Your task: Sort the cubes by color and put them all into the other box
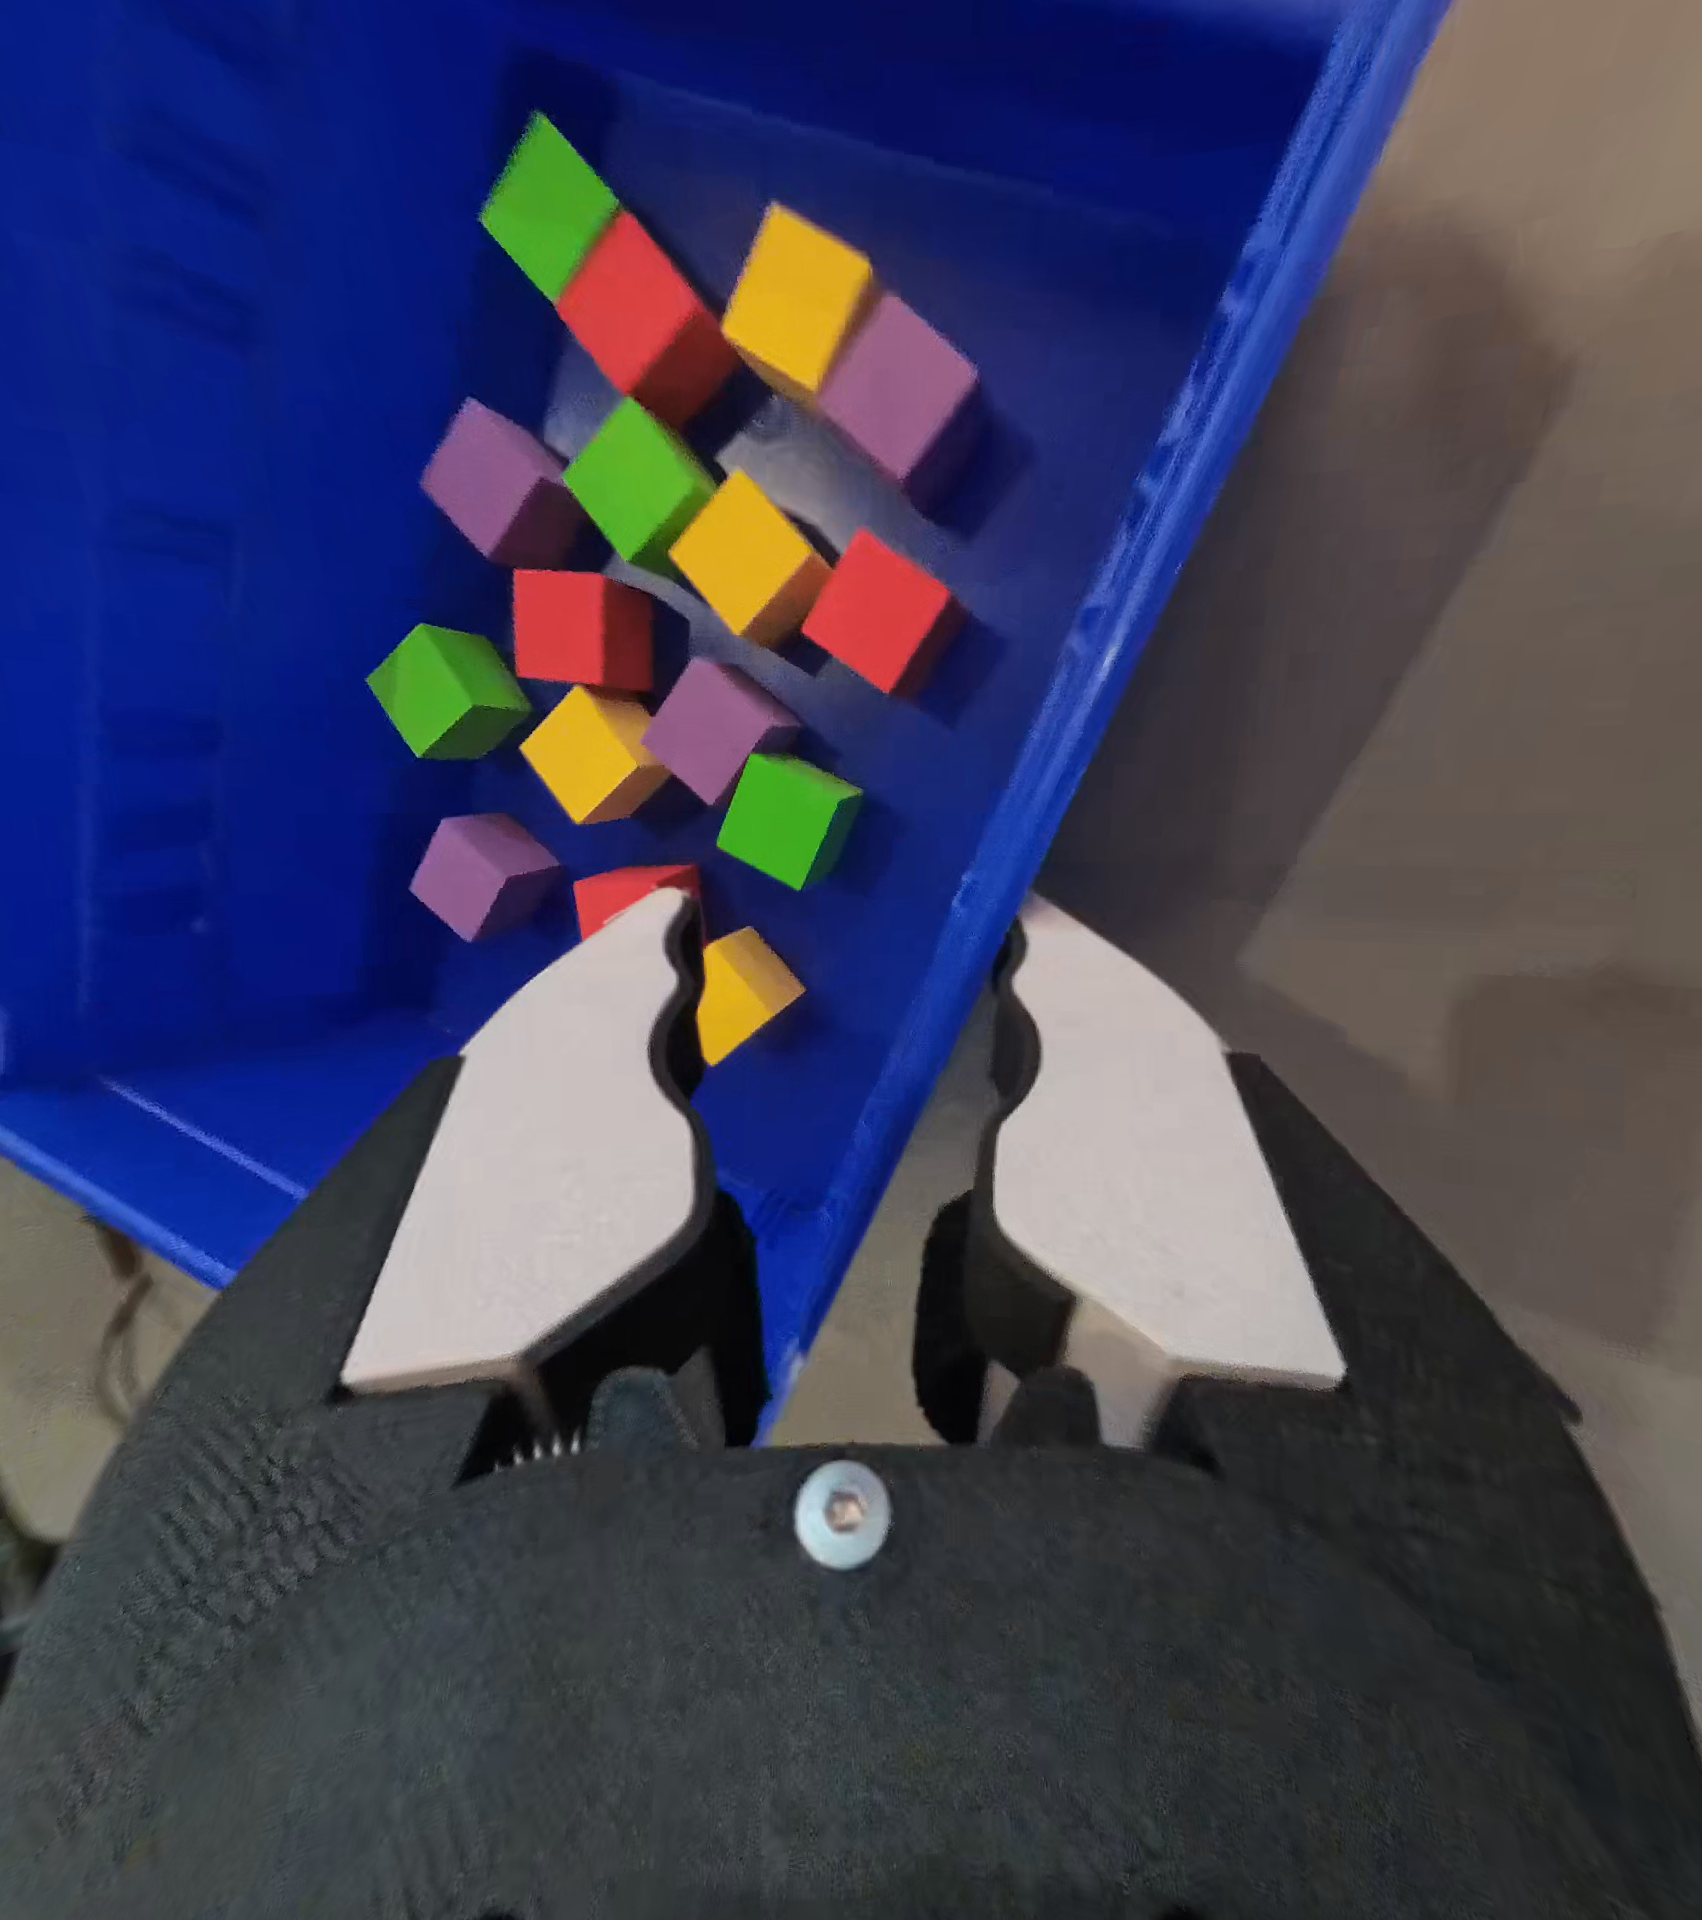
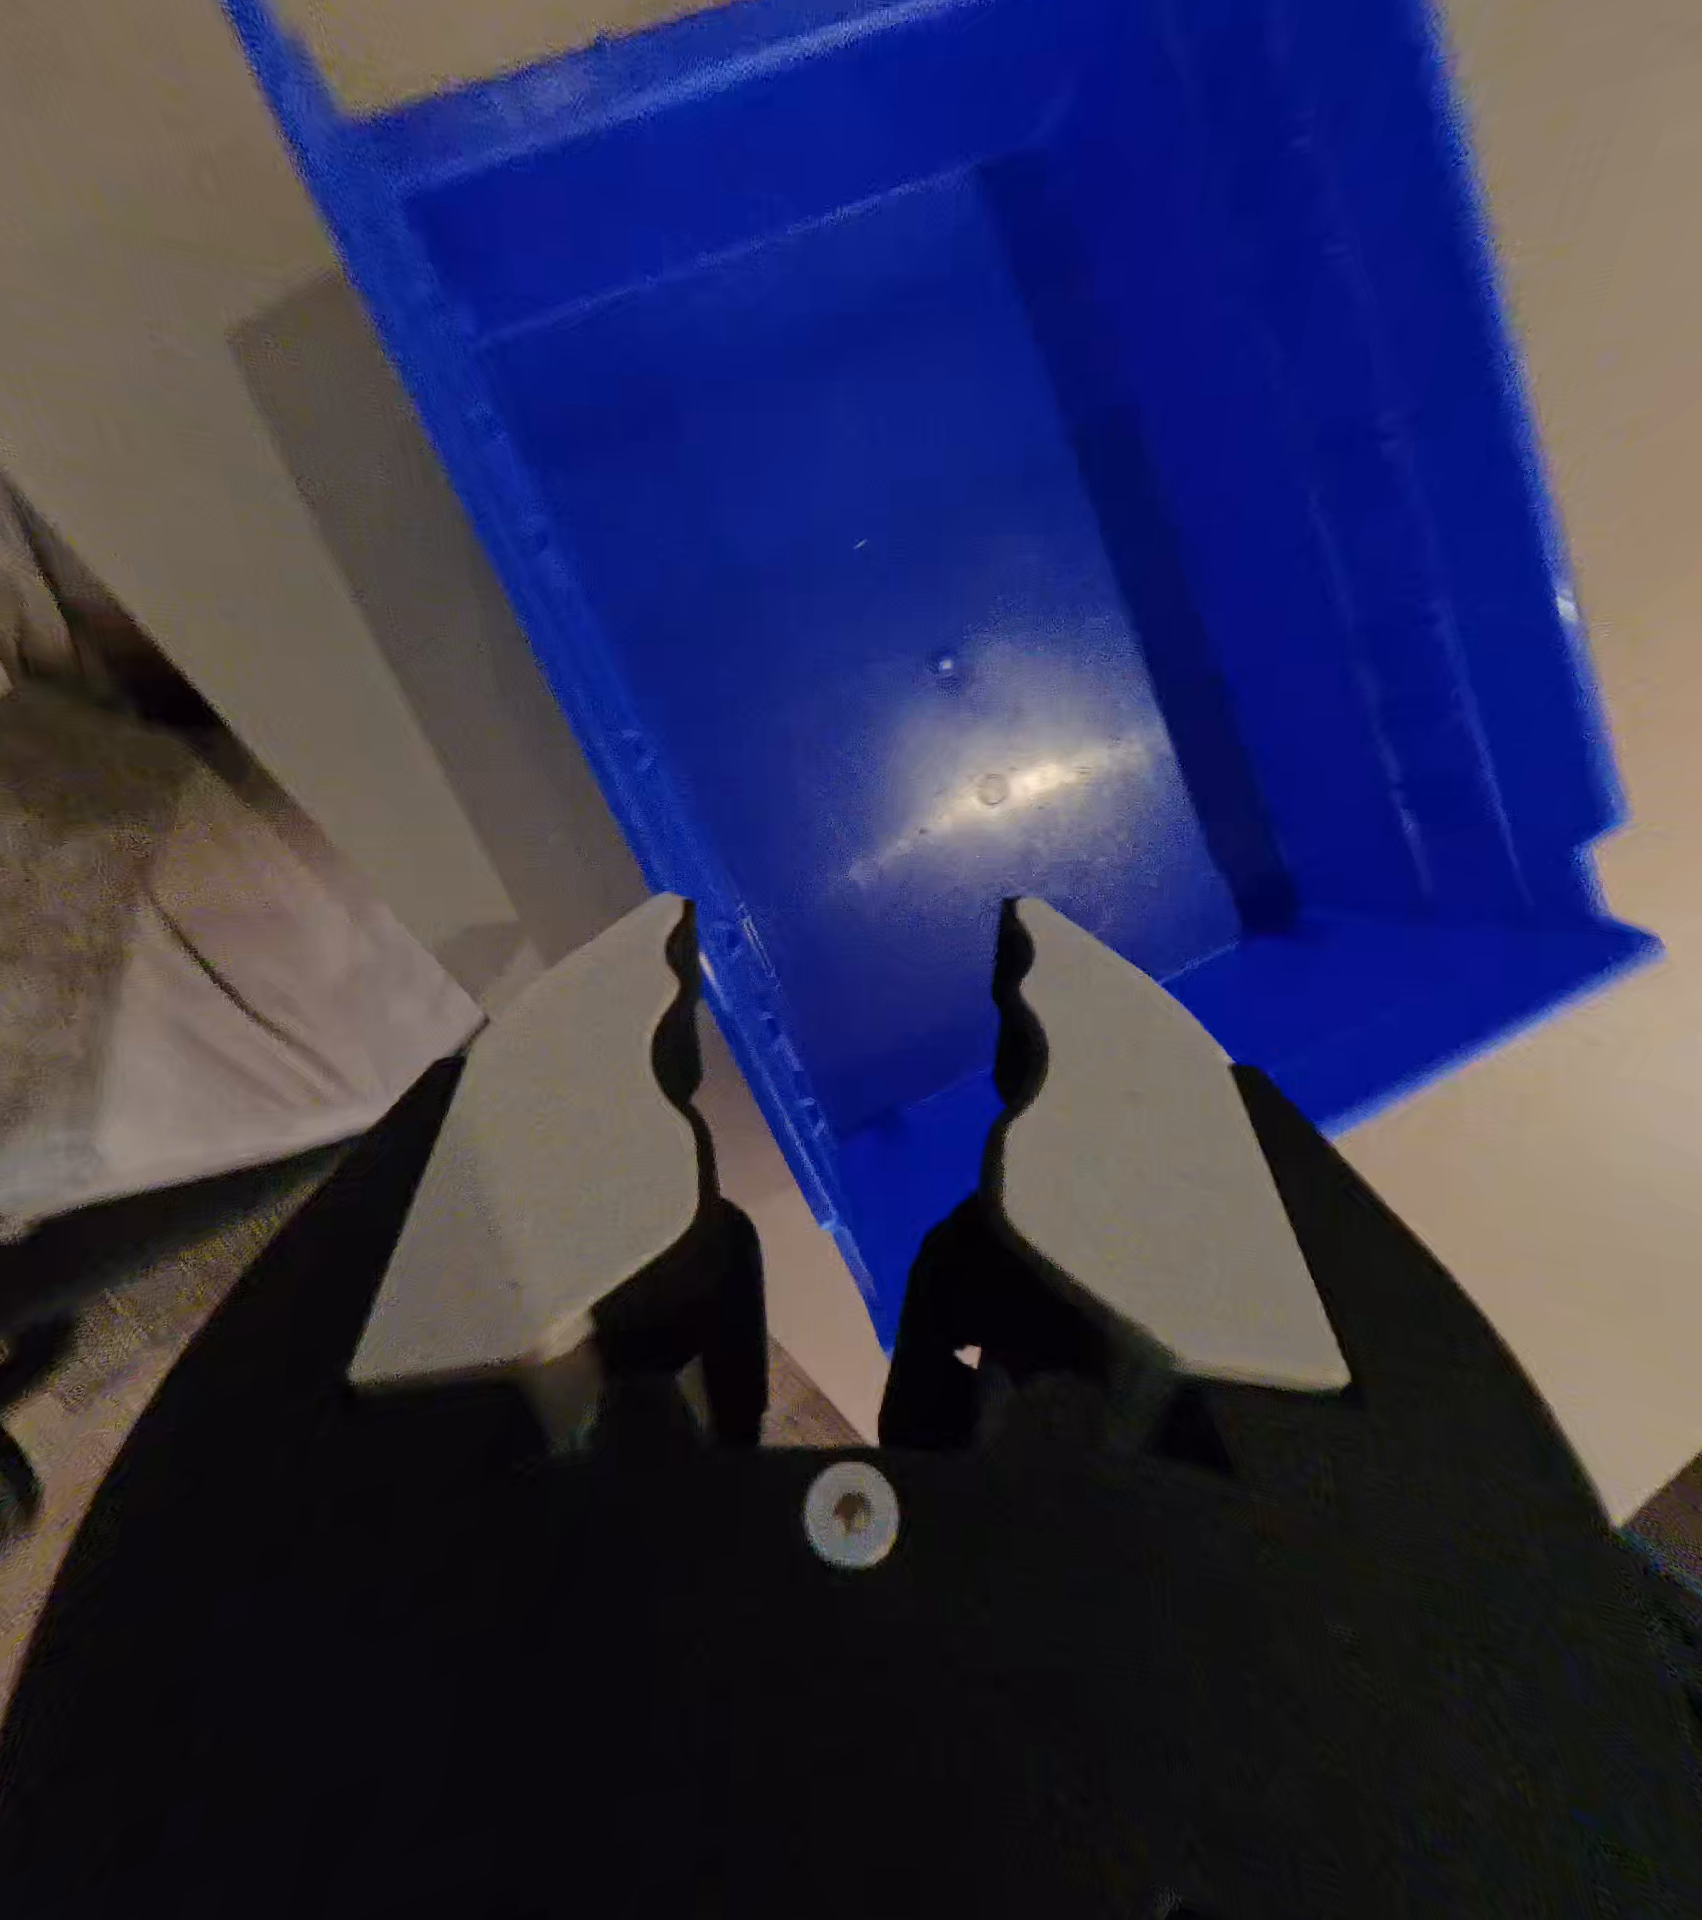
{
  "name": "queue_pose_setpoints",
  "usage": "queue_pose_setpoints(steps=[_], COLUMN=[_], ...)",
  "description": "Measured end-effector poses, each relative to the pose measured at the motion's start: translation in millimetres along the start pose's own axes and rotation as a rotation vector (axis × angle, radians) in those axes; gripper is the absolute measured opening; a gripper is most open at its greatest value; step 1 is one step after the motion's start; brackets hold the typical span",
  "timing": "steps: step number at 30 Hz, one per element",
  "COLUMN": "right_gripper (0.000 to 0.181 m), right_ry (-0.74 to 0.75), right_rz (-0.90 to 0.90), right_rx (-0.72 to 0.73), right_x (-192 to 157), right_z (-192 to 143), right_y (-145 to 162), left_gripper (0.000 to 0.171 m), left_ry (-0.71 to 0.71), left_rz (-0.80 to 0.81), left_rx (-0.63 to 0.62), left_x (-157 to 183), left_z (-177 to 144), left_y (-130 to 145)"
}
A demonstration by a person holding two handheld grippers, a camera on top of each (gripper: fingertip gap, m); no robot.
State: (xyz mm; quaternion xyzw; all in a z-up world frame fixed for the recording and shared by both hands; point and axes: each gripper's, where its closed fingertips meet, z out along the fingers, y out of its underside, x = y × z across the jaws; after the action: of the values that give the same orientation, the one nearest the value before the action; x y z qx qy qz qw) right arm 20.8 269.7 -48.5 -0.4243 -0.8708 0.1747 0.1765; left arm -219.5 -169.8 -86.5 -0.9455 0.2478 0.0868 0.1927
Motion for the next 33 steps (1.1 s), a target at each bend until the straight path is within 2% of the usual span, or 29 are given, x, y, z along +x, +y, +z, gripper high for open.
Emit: queue_pose_setpoints(steps=[3,6,7,9,12,15,20,27,33], right_gripper=[0.054,0.041,0.039,0.037,0.026,0.013,0.014,0.016,0.014], right_ry=[0.121,0.260,0.260,0.144,0.175,0.139,0.114,-0.016,-0.092], right_rz=[0.234,0.543,0.627,0.731,0.735,0.741,0.614,0.206,-0.127], right_rx=[-0.001,-0.098,-0.137,-0.214,-0.405,-0.439,-0.472,-0.449,-0.447], right_x=[33.3,73.4,79.3,72.2,75.3,76.0,80.8,96.4,127.2], right_z=[-20.5,-34.9,-34.1,-20.5,-3.7,11.0,13.7,19.8,34.9], right_y=[5.8,33.2,42.0,51.9,81.1,84.0,81.3,75.0,56.5], left_gripper=[0.063,0.066,0.067,0.068,0.068,0.067,0.067,0.063,0.058], left_ry=[-0.009,-0.019,-0.032,-0.066,-0.105,-0.105,-0.092,-0.062,-0.041], left_rz=[-0.126,-0.224,-0.255,-0.314,-0.361,-0.364,-0.338,-0.336,-0.347], left_rx=[0.094,0.180,0.195,0.203,0.210,0.222,0.190,0.210,0.219], left_x=[-1.1,-6.0,-9.5,-18.7,-25.4,-19.6,-7.6,-2.2,0.8], left_z=[-12.1,-27.9,-32.6,-39.7,-44.6,-43.0,-34.2,-31.1,-27.9], left_y=[-4.9,-8.5,-7.6,-2.2,4.3,3.1,5.2,0.0,-8.8])
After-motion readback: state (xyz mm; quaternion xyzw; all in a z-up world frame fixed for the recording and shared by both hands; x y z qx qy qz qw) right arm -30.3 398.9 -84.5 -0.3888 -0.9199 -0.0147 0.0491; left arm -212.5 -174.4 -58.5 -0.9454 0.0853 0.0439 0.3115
